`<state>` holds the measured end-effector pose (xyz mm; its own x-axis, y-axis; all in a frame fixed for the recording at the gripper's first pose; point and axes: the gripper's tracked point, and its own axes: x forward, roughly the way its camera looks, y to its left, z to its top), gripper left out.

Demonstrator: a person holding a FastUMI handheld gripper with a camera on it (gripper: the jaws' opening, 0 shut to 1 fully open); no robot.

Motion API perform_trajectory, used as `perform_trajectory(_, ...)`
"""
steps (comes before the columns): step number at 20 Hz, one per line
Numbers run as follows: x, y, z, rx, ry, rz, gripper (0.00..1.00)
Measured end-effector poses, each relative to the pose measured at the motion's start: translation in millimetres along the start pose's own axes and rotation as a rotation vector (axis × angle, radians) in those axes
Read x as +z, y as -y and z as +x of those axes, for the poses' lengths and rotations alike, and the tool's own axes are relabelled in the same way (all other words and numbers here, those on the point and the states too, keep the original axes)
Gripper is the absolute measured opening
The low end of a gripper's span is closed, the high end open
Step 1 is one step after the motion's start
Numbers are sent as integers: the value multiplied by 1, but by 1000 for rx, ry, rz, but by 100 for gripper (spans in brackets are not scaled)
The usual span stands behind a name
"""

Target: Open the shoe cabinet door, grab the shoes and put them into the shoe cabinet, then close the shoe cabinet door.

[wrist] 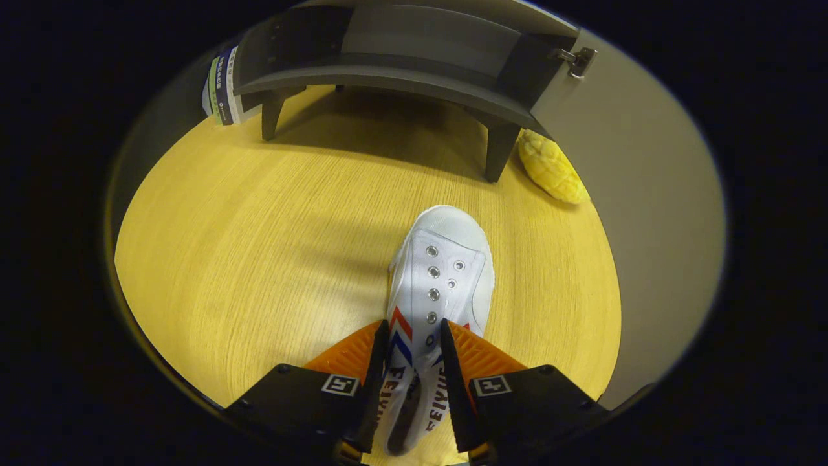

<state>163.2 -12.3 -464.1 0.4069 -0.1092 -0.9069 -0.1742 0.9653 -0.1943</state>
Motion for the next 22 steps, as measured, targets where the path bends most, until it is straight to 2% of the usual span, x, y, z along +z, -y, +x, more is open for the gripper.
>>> perform_trajectory(2, 1, 0, 0, 10, -21, -24, 49)
perform_trajectory(6, 2, -4, 0, 16, -27, -72, 37)
perform_trajectory(7, -2, -4, 30, -10, -21, -52, 37)
perform_trajectory(8, 6, 3, 5, -10, -24, -57, 17)
perform_trajectory(9, 7, 4, 5, 1, -20, -51, 17)
perform_trajectory(10, 4, 3, -2, 12, -31, -43, 8)
perform_trajectory(12, 3, 3, -4, 26, -27, -12, 2)
perform_trajectory(16, 12, 0, -19, 45, 27, 55, 2)
perform_trajectory(19, 29, 0, -40, 28, 97, 17, 2)
perform_trajectory(22, 50, -11, -71, 48, 177, 26, 2)
